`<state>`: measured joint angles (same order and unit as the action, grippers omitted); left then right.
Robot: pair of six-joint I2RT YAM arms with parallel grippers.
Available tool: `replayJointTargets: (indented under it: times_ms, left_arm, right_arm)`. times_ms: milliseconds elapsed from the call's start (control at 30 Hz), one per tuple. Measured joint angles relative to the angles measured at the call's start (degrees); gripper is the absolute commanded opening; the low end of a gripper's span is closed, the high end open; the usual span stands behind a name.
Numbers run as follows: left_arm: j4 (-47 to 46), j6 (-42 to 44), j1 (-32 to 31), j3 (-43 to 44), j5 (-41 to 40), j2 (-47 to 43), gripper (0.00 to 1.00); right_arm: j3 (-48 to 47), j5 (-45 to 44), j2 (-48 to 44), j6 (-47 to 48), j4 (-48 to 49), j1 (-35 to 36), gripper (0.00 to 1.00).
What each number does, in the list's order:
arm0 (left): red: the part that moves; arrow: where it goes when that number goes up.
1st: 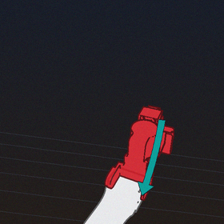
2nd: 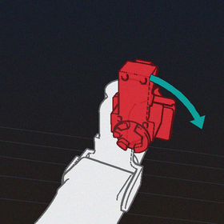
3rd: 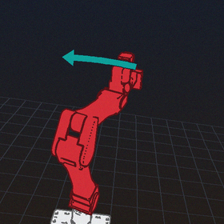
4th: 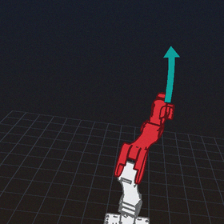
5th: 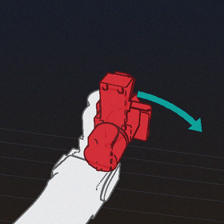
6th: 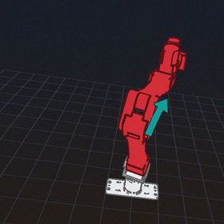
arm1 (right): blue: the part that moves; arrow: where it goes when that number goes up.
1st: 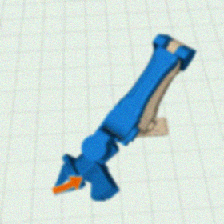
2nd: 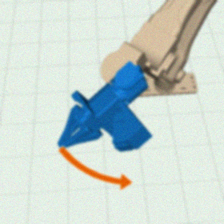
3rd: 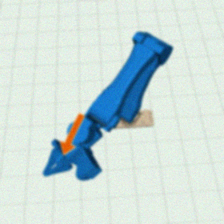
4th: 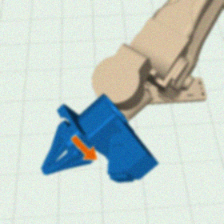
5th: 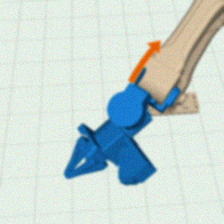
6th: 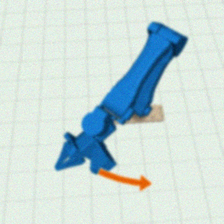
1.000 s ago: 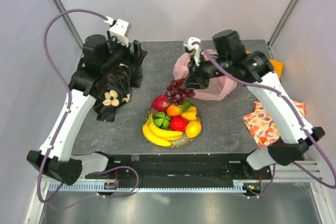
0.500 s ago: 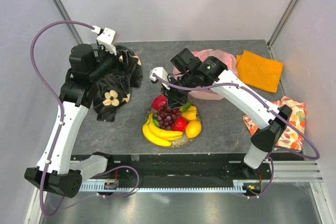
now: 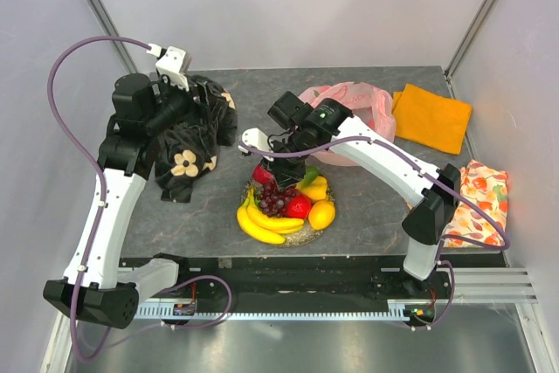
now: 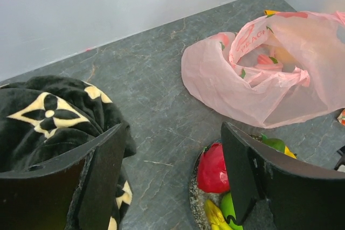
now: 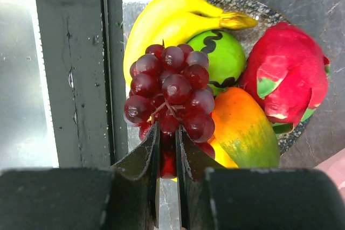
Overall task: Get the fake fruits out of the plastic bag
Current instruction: Place the fake fruit on the plate.
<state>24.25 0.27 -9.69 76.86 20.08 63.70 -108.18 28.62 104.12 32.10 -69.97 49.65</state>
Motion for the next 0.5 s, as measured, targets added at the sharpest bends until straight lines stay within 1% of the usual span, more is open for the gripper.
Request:
replayJointTargets:
  times_ms: [400,500]
  left_arm:
    - [-0.11,-0.98,0.63,0.00,1.14,1.40,0.77]
    - [-0.11,-1.07,0.63,0.00,1.31,1.40,0.77]
  right_arm:
    - [0.17,-2.60,0.24,2.49,-1.03,1.29,0.01]
    - [0.66,-4.55,0.85,2.25,0.07,1.29,0.06]
